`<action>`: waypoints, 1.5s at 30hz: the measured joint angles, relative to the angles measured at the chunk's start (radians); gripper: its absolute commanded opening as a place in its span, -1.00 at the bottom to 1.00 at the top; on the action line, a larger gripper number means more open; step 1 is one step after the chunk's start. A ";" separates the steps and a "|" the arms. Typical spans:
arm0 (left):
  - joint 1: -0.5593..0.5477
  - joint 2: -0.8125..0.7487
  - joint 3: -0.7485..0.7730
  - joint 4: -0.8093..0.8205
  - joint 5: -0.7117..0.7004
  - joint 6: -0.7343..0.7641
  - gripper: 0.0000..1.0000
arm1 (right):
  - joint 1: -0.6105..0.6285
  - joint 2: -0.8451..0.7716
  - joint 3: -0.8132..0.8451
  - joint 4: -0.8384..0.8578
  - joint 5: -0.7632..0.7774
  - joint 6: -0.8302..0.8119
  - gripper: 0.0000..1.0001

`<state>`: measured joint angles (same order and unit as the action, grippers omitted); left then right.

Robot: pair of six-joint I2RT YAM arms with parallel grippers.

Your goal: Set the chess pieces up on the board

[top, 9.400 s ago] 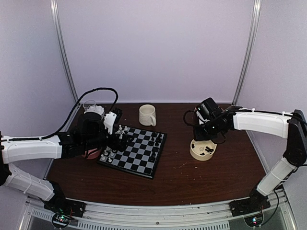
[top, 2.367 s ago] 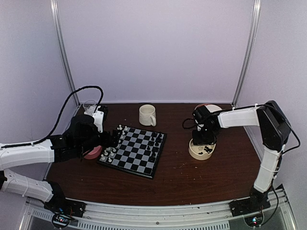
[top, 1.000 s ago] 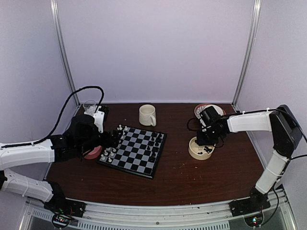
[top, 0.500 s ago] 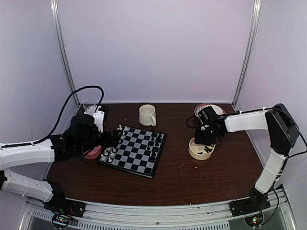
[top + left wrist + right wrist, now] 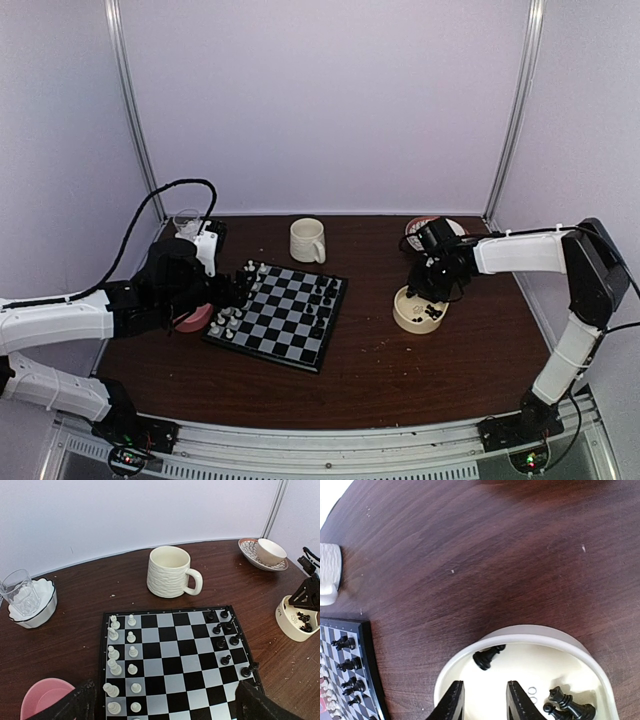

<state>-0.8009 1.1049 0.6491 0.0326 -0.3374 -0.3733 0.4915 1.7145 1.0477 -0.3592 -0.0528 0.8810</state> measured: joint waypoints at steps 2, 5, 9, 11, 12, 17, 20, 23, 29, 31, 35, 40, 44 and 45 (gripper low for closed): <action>0.000 0.000 0.000 0.000 0.001 0.000 0.94 | 0.000 0.000 0.000 -0.009 0.008 0.034 -0.41; 0.000 0.000 0.000 0.000 0.002 0.000 0.94 | 0.000 0.002 0.000 -0.010 0.013 0.064 -0.41; 0.000 0.000 0.000 0.000 0.002 0.000 0.94 | 0.000 0.016 0.002 -0.008 0.016 0.092 -0.42; 0.000 0.000 0.000 0.000 0.002 0.000 0.95 | 0.000 0.034 0.011 -0.006 0.018 0.097 -0.42; 0.000 0.000 0.000 0.000 0.002 0.000 0.95 | 0.000 0.042 0.014 -0.005 0.018 0.098 -0.42; 0.000 -0.002 0.000 0.000 0.002 0.000 0.95 | 0.000 0.070 0.016 0.012 0.020 0.103 -0.43; 0.000 -0.003 0.000 0.000 0.002 0.000 0.95 | 0.000 0.083 0.018 0.026 0.020 0.106 -0.41; 0.000 -0.007 0.000 -0.001 0.002 0.000 0.95 | -0.002 0.087 0.018 0.039 0.020 0.111 -0.39; 0.000 -0.008 0.000 -0.001 0.002 0.000 0.95 | -0.018 0.089 0.018 0.048 0.020 0.119 -0.39; 0.000 -0.008 0.000 -0.001 0.002 0.000 0.94 | -0.024 0.089 0.018 0.048 0.020 0.121 -0.39; 0.000 -0.008 0.000 -0.001 0.002 0.000 0.95 | -0.032 0.093 0.019 0.052 0.020 0.122 -0.41; 0.000 -0.008 0.000 -0.001 0.002 0.000 0.95 | -0.034 0.110 0.037 0.055 0.020 0.122 -0.49; 0.000 -0.008 0.000 -0.002 0.002 0.000 0.95 | -0.036 0.120 0.045 0.060 0.015 0.123 -0.58; 0.000 -0.008 0.000 -0.002 0.002 0.000 0.95 | -0.037 0.121 0.045 0.060 0.013 0.122 -0.60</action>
<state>-0.8009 1.0969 0.6491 0.0311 -0.3355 -0.3733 0.4541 1.8351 1.0931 -0.2989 -0.0399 1.0031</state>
